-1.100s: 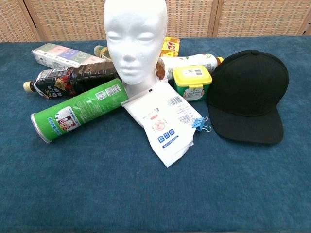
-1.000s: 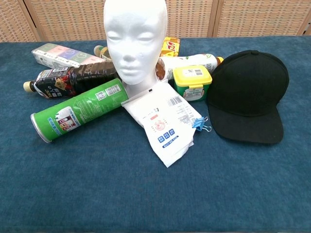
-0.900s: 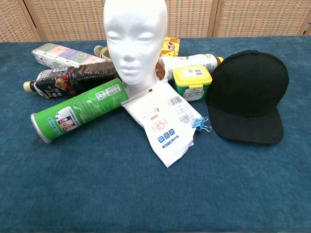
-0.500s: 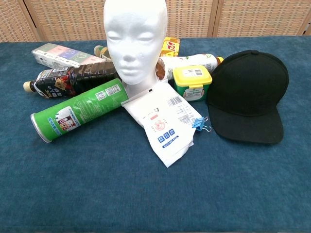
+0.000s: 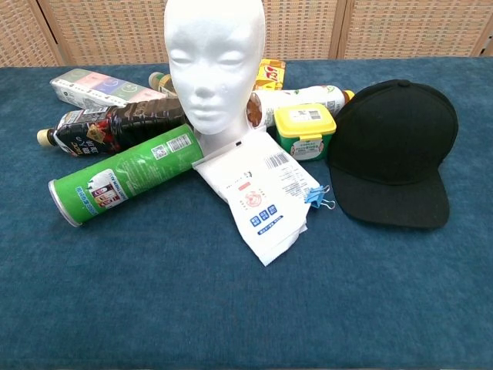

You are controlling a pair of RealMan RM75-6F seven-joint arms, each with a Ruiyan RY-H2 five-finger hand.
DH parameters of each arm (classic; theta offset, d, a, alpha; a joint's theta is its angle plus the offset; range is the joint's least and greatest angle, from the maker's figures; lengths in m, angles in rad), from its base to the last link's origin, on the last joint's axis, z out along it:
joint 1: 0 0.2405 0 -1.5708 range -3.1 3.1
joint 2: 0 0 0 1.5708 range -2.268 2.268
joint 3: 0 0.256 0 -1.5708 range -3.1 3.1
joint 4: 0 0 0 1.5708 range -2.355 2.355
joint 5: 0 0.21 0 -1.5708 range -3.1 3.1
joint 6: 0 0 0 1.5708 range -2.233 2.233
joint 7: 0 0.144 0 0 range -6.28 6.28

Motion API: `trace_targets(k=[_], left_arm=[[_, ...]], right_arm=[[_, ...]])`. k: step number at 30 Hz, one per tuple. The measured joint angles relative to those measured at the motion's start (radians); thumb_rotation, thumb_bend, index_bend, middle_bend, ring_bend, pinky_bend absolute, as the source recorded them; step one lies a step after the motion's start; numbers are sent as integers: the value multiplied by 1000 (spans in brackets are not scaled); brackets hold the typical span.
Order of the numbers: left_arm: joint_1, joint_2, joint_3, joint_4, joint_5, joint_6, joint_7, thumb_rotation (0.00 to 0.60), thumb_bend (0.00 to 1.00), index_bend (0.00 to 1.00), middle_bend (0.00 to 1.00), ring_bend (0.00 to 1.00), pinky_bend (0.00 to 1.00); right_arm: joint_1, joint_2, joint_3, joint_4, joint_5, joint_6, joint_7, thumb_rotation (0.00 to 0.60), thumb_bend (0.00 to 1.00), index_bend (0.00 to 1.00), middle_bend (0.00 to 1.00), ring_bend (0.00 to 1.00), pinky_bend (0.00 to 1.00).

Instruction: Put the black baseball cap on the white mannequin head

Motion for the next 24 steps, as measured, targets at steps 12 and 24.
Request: trace_targets(k=[12, 24], left_arm=[[-23, 43, -36, -5, -20, -5, -12, 600, 374, 477, 356, 286, 313], [-47, 57, -51, -8, -38, -31, -22, 600, 372, 477, 356, 285, 312]], right_arm=[[114, -118, 37, -42, -27, -102, -94, 600, 40, 489, 622, 763, 845], [165, -285, 47, -5, -14, -133, -212, 600, 7, 528, 693, 821, 870]])
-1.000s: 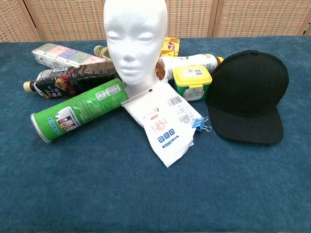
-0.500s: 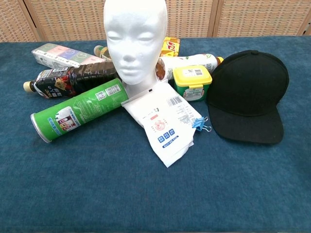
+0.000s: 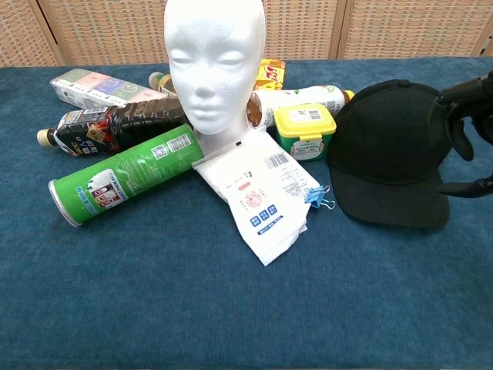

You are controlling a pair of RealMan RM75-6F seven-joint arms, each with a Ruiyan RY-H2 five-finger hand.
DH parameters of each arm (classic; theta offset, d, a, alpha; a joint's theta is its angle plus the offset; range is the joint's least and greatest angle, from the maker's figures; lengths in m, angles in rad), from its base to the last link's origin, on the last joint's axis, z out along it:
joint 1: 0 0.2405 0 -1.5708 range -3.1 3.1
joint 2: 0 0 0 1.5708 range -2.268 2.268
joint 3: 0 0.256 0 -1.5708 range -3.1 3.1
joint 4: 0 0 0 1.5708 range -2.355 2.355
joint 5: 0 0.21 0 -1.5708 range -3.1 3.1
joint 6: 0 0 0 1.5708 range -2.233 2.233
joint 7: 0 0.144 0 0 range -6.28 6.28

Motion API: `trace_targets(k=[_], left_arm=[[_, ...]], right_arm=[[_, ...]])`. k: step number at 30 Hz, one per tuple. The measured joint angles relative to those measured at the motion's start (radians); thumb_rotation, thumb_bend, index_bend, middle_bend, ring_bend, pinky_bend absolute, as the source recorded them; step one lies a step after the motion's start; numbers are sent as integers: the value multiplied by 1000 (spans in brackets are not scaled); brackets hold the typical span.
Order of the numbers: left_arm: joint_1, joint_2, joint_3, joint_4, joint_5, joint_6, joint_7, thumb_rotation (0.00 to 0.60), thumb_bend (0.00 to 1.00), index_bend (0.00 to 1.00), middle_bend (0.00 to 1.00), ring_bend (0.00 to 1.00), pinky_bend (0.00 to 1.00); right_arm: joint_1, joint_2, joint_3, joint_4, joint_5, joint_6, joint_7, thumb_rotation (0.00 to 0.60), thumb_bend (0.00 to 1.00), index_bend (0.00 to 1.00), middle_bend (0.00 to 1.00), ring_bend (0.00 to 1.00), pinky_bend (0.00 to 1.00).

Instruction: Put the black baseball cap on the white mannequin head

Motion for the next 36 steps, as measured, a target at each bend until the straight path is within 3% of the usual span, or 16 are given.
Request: trace_targets(k=[21, 36], left_arm=[[11, -2, 12, 19, -9, 4, -30, 600, 366, 477, 356, 286, 313], [18, 2, 17, 26, -9, 9, -41, 600, 366, 477, 356, 286, 313]], right_arm=[[57, -201, -14, 208, 62, -68, -112, 600, 1, 521, 703, 834, 880], [69, -250, -18, 287, 90, -70, -128, 600, 1, 516, 704, 836, 881]])
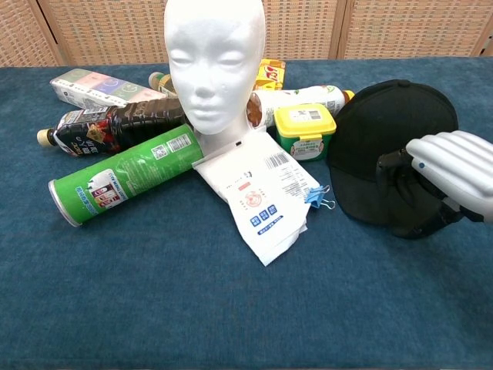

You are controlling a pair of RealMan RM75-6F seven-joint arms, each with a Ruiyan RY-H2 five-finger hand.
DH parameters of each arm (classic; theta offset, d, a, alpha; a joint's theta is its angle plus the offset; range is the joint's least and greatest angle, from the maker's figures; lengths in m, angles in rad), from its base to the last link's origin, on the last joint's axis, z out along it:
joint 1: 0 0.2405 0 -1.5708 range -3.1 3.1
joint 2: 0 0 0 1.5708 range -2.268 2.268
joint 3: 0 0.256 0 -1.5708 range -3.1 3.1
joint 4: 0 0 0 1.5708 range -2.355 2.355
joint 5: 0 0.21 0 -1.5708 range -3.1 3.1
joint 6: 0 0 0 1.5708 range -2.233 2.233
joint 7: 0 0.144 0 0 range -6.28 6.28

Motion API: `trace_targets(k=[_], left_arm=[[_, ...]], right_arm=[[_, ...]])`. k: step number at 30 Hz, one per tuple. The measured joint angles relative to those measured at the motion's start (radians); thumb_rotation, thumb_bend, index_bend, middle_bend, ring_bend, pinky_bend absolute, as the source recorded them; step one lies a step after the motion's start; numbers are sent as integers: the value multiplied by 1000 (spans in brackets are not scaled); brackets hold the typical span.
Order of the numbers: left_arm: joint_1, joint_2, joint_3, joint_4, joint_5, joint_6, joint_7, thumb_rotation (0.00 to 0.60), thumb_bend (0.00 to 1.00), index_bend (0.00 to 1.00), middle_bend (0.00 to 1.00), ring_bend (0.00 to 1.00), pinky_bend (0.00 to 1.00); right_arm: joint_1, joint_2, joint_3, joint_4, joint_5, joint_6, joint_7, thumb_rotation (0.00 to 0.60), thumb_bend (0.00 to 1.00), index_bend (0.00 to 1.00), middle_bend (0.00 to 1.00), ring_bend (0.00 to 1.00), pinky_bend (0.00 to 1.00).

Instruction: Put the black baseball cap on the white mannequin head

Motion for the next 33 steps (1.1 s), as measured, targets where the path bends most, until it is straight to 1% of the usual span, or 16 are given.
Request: trace_targets(k=[18, 25, 33], left_arm=[[9, 7, 5, -3, 2, 8, 0, 600, 366, 477, 356, 286, 312], [7, 13, 6, -10, 2, 2, 8, 600, 366, 478, 356, 286, 312], [5, 17, 4, -21, 4, 2, 19, 600, 366, 477, 356, 286, 312]], right_arm=[[14, -35, -9, 107, 4, 1, 28, 600, 2, 512, 704, 837, 881], [17, -51, -10, 140, 8, 5, 41, 600, 21, 512, 704, 837, 882], [23, -67, -1, 176, 14, 13, 63, 600, 113, 512, 704, 840, 883]])
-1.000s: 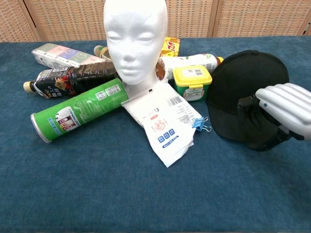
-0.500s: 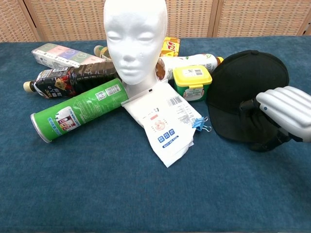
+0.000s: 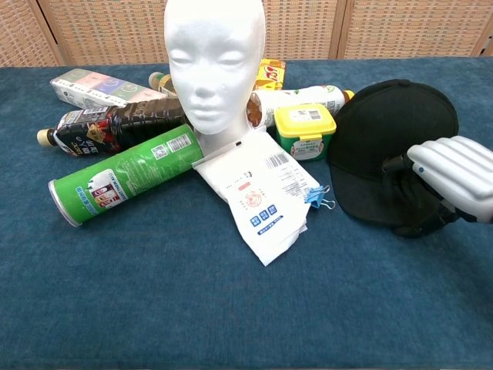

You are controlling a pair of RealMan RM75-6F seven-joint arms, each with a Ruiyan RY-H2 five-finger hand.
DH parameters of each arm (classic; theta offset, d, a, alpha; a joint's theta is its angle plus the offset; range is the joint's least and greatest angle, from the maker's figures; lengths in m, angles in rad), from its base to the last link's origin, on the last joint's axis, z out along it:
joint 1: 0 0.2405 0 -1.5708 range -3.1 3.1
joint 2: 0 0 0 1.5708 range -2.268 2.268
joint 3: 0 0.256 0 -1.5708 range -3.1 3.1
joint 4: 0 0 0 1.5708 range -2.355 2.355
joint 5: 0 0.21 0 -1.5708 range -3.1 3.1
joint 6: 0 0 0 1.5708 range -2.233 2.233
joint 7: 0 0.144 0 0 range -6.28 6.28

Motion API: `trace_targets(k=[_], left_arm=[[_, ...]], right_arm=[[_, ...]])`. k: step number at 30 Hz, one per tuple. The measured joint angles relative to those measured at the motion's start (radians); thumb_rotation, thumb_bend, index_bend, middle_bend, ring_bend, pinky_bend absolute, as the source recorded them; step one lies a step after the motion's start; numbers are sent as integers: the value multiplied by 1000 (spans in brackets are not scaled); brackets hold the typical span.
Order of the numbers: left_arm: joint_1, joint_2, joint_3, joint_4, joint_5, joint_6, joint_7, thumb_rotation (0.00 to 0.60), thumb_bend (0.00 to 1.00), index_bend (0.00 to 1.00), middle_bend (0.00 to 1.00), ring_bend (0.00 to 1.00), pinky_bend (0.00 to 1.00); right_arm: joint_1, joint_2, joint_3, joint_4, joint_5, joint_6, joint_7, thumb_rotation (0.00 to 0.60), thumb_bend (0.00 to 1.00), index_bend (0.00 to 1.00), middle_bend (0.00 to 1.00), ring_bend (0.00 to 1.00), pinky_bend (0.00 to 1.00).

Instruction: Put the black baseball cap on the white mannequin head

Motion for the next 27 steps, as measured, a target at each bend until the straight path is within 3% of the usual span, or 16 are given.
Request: trace_targets(k=[13, 27], left_arm=[[-7, 1, 0, -9, 2, -11, 13, 600, 366, 477, 356, 286, 312], [-10, 5, -2, -16, -4, -14, 22, 600, 366, 477, 356, 287, 312]], right_arm=[[6, -29, 22, 56, 6, 33, 45, 600, 292, 512, 676, 821, 887], [48, -75, 114, 197, 39, 73, 136, 600, 305, 443, 581, 719, 848]])
